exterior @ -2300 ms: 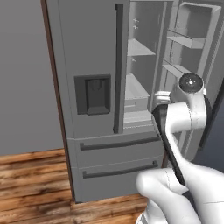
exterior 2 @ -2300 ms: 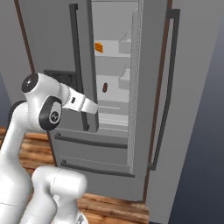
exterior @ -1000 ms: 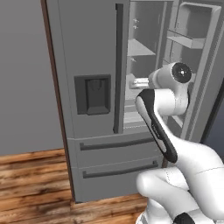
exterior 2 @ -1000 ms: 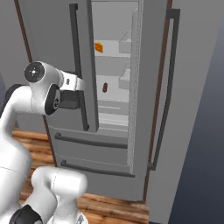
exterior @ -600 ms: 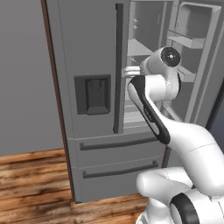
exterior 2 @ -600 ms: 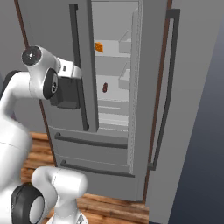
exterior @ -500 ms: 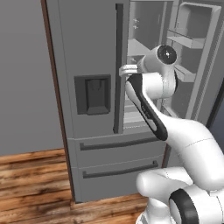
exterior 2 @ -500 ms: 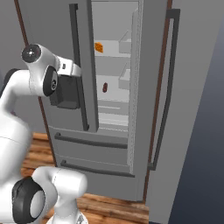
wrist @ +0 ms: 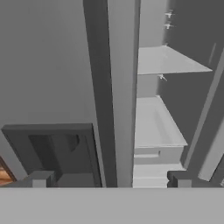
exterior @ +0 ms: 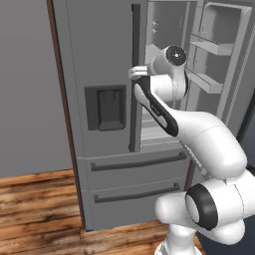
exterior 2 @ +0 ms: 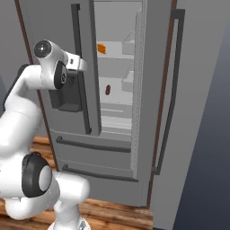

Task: Retrieve the sausage and cheese from the fridge and place them on the cutting board on the counter.

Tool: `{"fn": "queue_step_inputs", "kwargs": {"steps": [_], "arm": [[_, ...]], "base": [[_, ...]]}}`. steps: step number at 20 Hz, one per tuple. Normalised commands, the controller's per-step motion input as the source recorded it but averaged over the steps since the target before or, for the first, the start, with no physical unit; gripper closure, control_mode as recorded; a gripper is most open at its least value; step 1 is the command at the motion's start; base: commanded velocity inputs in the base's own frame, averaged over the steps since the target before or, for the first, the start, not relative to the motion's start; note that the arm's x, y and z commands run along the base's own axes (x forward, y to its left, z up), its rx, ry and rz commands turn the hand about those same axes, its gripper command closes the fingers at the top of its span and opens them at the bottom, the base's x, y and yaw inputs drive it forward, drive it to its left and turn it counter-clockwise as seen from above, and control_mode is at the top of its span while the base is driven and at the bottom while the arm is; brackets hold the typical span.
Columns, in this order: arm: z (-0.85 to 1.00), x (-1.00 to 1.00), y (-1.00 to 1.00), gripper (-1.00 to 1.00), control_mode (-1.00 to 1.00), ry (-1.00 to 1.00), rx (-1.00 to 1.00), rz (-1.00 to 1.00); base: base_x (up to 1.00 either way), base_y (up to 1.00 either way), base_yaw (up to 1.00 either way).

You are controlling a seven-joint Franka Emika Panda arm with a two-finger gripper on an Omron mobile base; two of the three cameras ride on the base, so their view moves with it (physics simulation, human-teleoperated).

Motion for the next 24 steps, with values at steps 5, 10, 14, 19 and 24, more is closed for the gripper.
{"fn": "queue_step_inputs", "kwargs": {"steps": [5, 10, 14, 19, 24], "arm": [[0.03, 0.57, 0.19, -1.0, -1.0, -0.1, 0.0, 0.0], [0.08, 0.69, 0.0, -1.0, -1.0, -0.02, 0.0, 0.0], [0.04, 0.64, 0.0, -1.0, -1.0, 0.0, 0.0, 0.0], [0.0, 0.61, 0.08, -1.0, -1.0, 0.0, 0.0, -0.01], [0.0, 0.62, 0.07, -1.0, -1.0, 0.0, 0.0, 0.0]], "base": [[0.0, 0.0, 0.0], [0.0, 0.0, 0.0], [0.0, 0.0, 0.0], [0.0, 0.0, 0.0], [0.0, 0.0, 0.0]]}}
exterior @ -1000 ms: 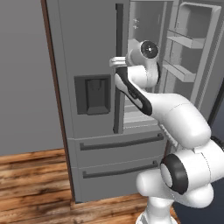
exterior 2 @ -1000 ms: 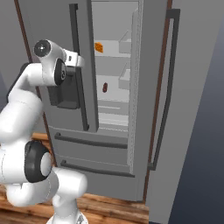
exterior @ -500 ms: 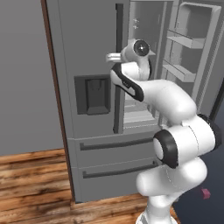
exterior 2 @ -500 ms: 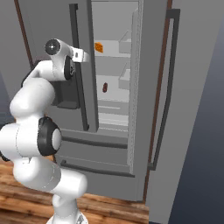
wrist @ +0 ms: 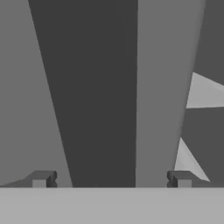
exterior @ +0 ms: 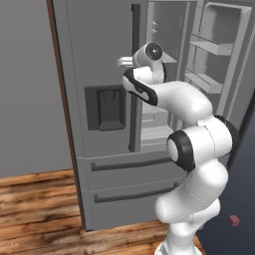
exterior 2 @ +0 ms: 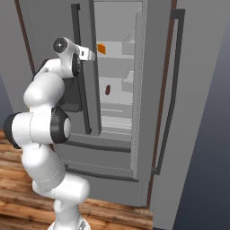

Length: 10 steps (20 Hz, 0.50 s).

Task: Retrieve the sausage and cheese from the fridge and place them on the cutting board on the counter.

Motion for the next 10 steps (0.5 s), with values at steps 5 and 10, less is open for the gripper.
{"fn": "queue_step_inputs", "kwargs": {"steps": [5, 10], "arm": [[-0.09, 0.57, 0.24, -1.0, -1.0, -0.03, 0.0, 0.0], [-0.03, 0.18, 0.07, 1.0, -1.0, -0.01, 0.0, 0.0]], "base": [[0.0, 0.0, 0.0], [0.0, 0.0, 0.0]]}}
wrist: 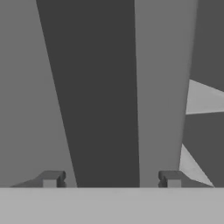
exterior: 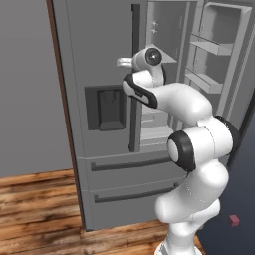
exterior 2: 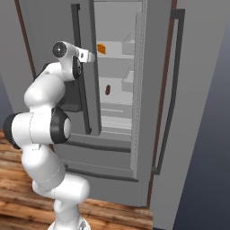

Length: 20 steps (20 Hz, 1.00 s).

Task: Retrieve the sausage and cheese from the fridge and place them on the cutting board on the counter.

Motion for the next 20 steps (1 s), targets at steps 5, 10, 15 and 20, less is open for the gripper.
{"fn": "queue_step_inputs", "kwargs": {"steps": [5, 10, 15, 20], "arm": [[0.0, 0.0, 0.01, 1.0, -1.0, 0.0, 0.0, 0.0], [0.0, -0.72, 0.23, 1.0, -1.0, -0.05, 0.0, -0.06], [0.0, -1.0, 0.41, 1.0, -1.0, -0.13, 0.0, -0.34], [0.0, -1.0, 0.48, 1.0, -1.0, -0.12, 0.0, -0.41]], "base": [[0.0, 0.0, 0.0], [0.0, 0.0, 0.0], [0.0, 0.0, 0.0], [0.0, 0.0, 0.0]]}}
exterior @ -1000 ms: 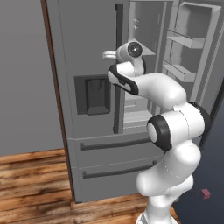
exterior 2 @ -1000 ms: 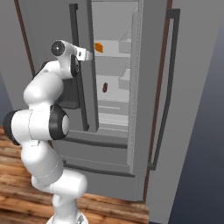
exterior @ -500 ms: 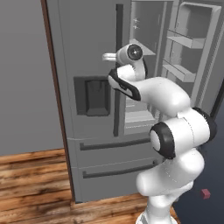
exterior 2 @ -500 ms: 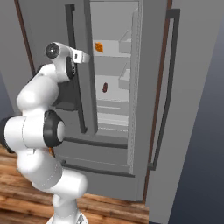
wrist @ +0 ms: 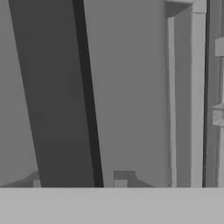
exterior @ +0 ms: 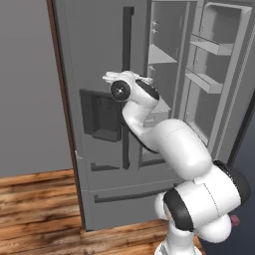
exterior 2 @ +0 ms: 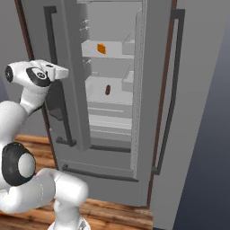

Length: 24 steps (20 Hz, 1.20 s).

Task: Retrieve the sausage and cheese from the fridge and place them on the cutting board on the counter.

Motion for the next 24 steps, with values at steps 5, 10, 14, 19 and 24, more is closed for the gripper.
{"fn": "queue_step_inputs", "kwargs": {"steps": [5, 10, 14, 19, 24], "arm": [[0.0, -0.89, 0.52, 1.0, -1.0, -0.02, -0.01, -0.42], [0.0, -0.58, 0.63, -1.0, -1.0, -0.03, -0.03, -0.34], [0.0, -0.08, 0.61, -1.0, -1.0, 0.0, -0.03, -0.29], [0.02, 0.0, 0.57, -1.0, -1.0, 0.01, -0.02, -0.26], [0.2, 0.0, 0.65, -1.0, -1.0, -0.01, 0.0, -0.24]], "base": [[0.0, 0.0, 0.0], [0.0, 0.0, 0.0], [0.0, 0.0, 0.0], [0.0, 0.0, 0.0], [0.0, 0.0, 0.0]]}}
